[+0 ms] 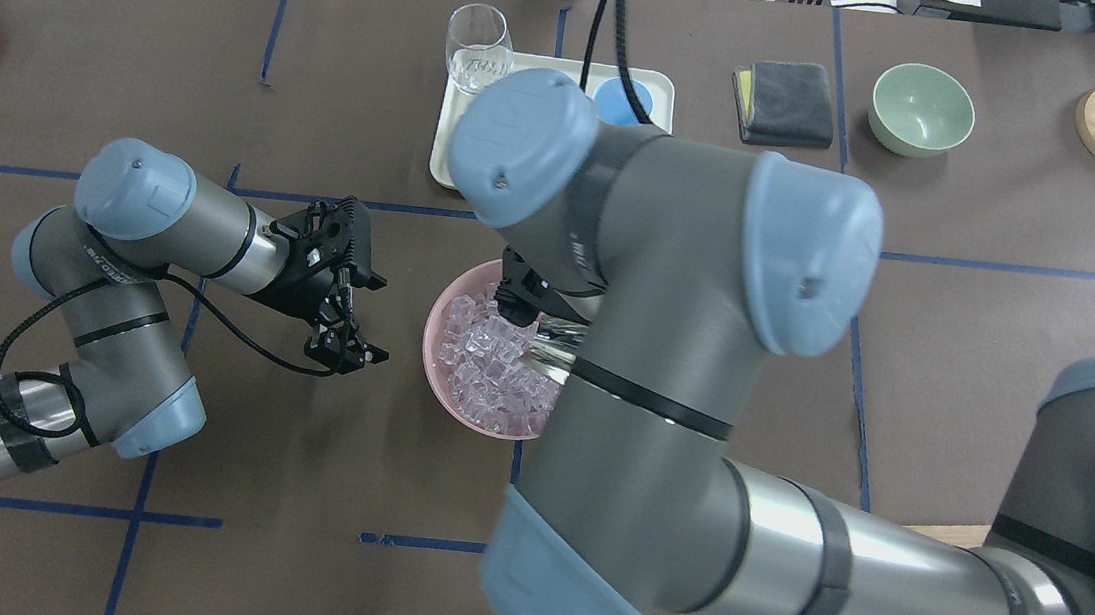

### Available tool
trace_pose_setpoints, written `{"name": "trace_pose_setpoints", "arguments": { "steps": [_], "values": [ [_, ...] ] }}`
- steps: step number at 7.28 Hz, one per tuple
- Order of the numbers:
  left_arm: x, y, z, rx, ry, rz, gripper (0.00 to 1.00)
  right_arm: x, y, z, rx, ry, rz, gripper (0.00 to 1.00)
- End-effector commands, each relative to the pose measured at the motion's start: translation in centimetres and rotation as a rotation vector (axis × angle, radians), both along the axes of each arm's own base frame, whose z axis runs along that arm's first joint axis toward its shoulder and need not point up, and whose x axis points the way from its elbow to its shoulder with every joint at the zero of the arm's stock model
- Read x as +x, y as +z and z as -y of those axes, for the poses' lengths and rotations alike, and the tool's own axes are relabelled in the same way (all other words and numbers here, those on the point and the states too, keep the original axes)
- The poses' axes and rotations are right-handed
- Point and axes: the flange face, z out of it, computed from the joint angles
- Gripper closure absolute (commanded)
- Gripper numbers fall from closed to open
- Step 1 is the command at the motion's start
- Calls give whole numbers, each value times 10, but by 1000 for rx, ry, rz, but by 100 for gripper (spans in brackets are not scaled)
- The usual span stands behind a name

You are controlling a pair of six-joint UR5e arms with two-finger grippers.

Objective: Put ice in cup with scoop
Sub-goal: 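Lift the scoop and carry it over the pink bowl with the right gripper, then dip the scoop into the ice cubes with the right gripper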

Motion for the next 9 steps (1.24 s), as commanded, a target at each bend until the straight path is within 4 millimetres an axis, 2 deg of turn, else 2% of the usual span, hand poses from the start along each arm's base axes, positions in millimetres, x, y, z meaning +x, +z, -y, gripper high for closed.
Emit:
{"name": "trace_pose_setpoints", "arguments": {
  "steps": [1, 3, 4, 6, 7, 9],
  "values": [
    [0, -1, -1, 2, 5, -4, 0, -20, -14, 16, 7, -62, -124, 100],
    [-1, 1, -2, 2, 5, -4, 0, -24, -7, 24, 18, -80, -206, 100],
    [-1, 3, -2, 0, 5, -2, 0, -26, -6, 21, 17, -93, -219, 100],
    [-1, 3, -2, 0, 7, -2, 0, -51, -9, 28, -20, -103, -266, 100],
    [-1, 3, -2, 0, 7, -2, 0, -55, -7, 24, -19, -112, -268, 100],
    [0, 5, -2, -2, 7, 2, 0, -69, 5, 20, -27, -118, -282, 100]
  ]
}}
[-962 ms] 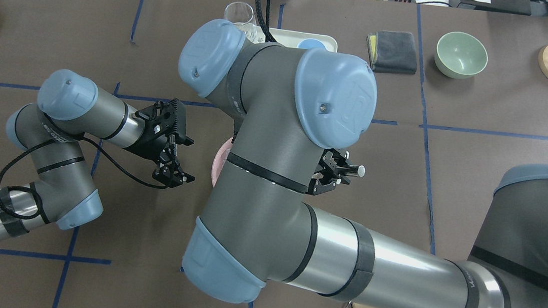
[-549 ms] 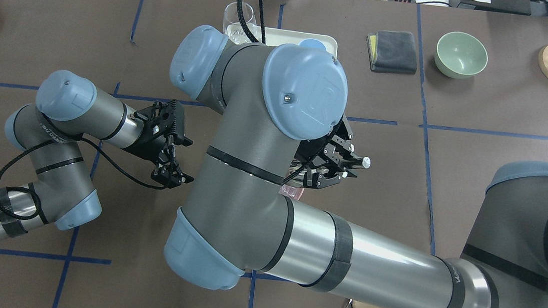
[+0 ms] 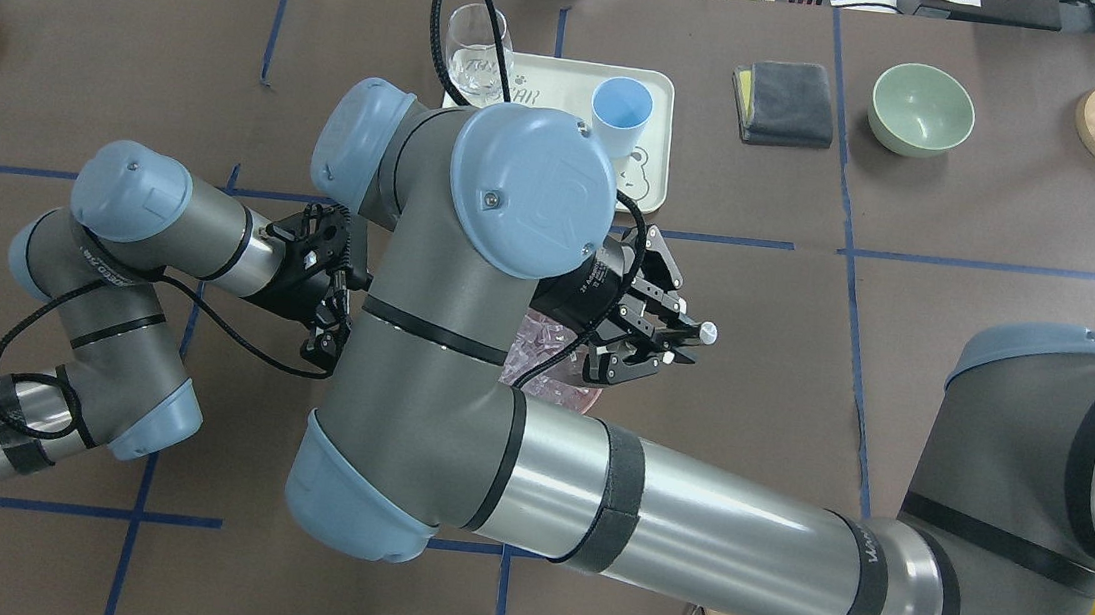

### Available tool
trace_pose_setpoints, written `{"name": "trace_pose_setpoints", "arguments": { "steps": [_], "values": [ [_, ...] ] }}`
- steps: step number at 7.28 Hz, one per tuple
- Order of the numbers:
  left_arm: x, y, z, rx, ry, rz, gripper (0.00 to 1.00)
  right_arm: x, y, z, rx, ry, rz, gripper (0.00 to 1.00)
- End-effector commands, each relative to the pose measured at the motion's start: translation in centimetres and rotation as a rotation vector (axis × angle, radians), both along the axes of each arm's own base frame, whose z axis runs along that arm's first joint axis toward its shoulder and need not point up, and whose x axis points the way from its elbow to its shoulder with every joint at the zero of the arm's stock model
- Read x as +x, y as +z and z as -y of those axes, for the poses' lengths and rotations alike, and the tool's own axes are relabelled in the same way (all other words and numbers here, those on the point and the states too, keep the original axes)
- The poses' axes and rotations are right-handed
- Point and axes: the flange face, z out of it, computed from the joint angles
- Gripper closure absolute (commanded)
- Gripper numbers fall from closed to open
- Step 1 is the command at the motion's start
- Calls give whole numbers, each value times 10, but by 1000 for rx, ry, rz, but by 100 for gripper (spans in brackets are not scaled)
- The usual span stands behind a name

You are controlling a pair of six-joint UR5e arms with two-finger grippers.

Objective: Put ice in cup with scoop
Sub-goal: 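Dip the scoop into the ice cubes with the right gripper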

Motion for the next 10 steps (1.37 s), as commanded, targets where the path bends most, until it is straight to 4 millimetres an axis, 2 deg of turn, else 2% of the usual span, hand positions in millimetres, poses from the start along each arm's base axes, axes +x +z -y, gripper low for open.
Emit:
{"name": "trace_pose_setpoints", "arguments": {
  "steps": [1, 3, 4, 5, 7, 10],
  "values": [
    [1, 1, 0, -1, 1, 1, 0, -18, 7, -3, 5, -1, 17, 100],
    [0, 0, -1, 0, 2, 0, 0, -28, 25, -3, -10, 7, 65, 100],
    [0, 0, -1, 0, 1, 0, 0, -31, 22, -2, 2, 6, 92, 100],
    [0, 0, -1, 0, 2, 0, 0, -34, 32, -2, 0, 7, 113, 100],
    [0, -3, -1, 3, 2, -5, 0, -33, 68, -5, -11, 11, 185, 100],
    [-3, -8, -3, 2, 19, -14, 0, -39, 83, -2, -39, 18, 236, 100]
  ]
}}
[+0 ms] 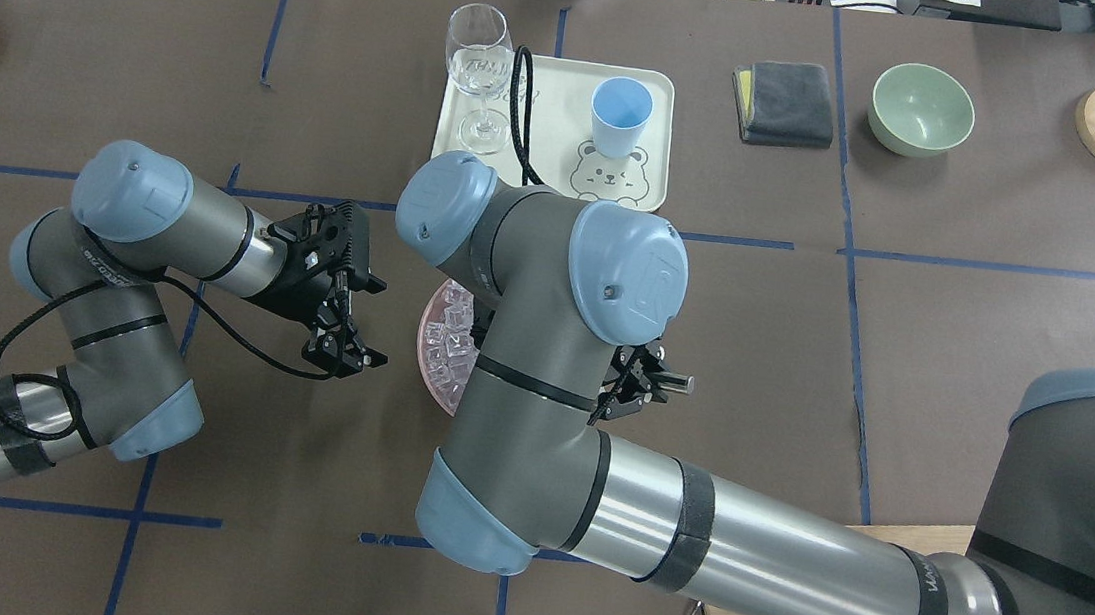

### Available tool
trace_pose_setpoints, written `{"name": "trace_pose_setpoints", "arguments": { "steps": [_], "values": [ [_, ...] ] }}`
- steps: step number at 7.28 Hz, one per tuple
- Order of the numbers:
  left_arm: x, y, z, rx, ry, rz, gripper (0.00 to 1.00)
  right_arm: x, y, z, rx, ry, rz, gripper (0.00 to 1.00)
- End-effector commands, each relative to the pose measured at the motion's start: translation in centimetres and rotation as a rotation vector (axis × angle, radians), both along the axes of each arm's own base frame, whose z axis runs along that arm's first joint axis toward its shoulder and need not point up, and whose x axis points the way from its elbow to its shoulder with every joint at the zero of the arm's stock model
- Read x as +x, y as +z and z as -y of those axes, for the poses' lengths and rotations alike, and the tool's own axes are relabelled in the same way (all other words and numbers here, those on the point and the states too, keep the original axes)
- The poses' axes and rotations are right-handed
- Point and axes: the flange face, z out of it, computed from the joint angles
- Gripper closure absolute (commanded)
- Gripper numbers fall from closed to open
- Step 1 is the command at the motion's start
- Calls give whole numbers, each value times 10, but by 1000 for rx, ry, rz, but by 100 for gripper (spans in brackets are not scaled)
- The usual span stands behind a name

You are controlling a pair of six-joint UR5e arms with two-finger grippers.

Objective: Put ice in cup with scoop
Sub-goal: 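Dip the scoop into the ice cubes with the right gripper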

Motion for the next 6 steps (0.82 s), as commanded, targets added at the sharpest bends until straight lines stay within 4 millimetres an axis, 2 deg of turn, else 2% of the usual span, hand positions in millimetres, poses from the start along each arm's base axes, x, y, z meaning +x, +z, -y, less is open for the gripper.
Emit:
{"name": "trace_pose_setpoints", "arguments": {
  "steps": [1, 3, 5, 6],
  "values": [
    [-4, -4, -1, -6, 29, -12, 0, -3, 14, 2, -13, 2, 24, 100],
    [-9, -12, -2, 3, 28, -24, 0, 1, 19, 9, -60, 17, 77, 100],
    [-10, -12, -2, 4, 26, -25, 0, 4, 9, 22, -85, 36, 175, 100],
    [-10, -12, -2, 4, 26, -25, 0, 4, 10, 21, -97, 40, 183, 100]
  ]
}}
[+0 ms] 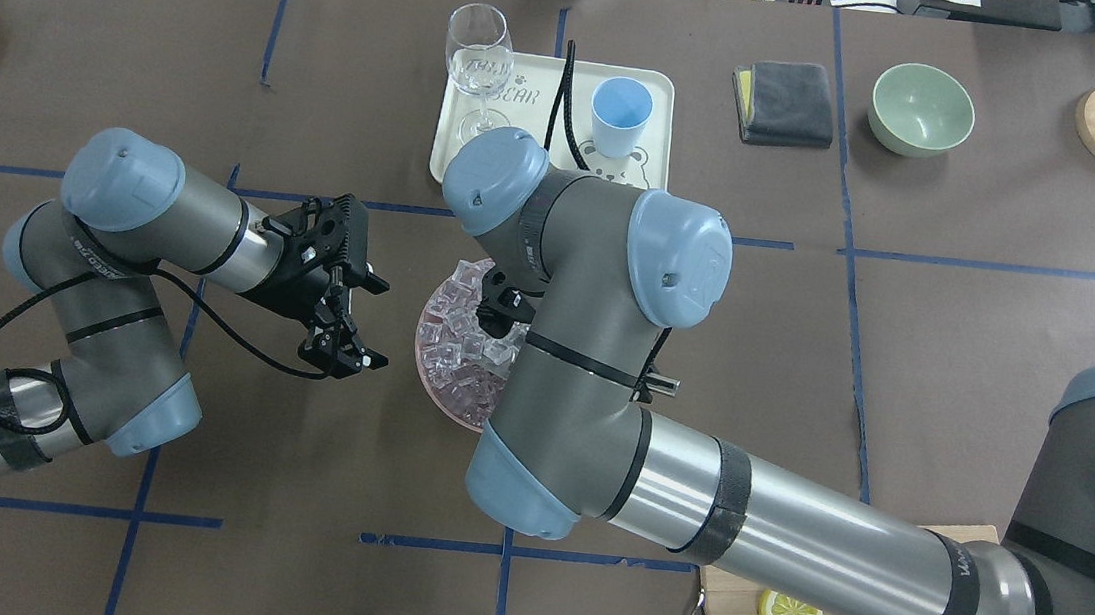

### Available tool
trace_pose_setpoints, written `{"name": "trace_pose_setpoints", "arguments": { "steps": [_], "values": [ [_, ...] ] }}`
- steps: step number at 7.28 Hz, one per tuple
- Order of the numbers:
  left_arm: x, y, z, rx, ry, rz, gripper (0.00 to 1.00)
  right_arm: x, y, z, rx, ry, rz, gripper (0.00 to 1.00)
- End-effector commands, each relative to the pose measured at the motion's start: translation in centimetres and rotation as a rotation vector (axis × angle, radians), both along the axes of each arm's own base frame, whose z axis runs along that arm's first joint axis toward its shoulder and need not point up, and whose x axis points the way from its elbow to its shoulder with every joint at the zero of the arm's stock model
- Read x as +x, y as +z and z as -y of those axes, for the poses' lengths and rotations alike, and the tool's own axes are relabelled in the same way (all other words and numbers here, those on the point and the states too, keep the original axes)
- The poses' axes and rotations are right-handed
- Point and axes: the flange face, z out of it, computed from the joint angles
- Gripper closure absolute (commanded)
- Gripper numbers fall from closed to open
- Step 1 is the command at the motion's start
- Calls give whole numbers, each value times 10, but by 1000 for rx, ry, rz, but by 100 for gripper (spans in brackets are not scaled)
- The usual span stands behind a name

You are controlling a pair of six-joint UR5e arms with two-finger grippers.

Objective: Put ice in cup with scoop
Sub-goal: 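Scoop ice cubes and raise the scoop out of the bowl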

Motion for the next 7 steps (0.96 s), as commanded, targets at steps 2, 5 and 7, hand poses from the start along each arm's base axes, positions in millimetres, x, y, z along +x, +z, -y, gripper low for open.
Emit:
{"name": "trace_pose_setpoints", "arguments": {
  "steps": [2, 5, 7],
  "values": [
    [-2, -2, 0, 4, -2, -5, 0, -3, 14, 5, -7, 14, 62, 100],
    [-7, -7, 3, 9, -10, -12, 0, -2, 3, 5, -45, 40, 153, 100],
    [-9, -10, 2, 12, -10, -16, 0, 6, 24, -2, -41, 47, 199, 100]
  ]
}}
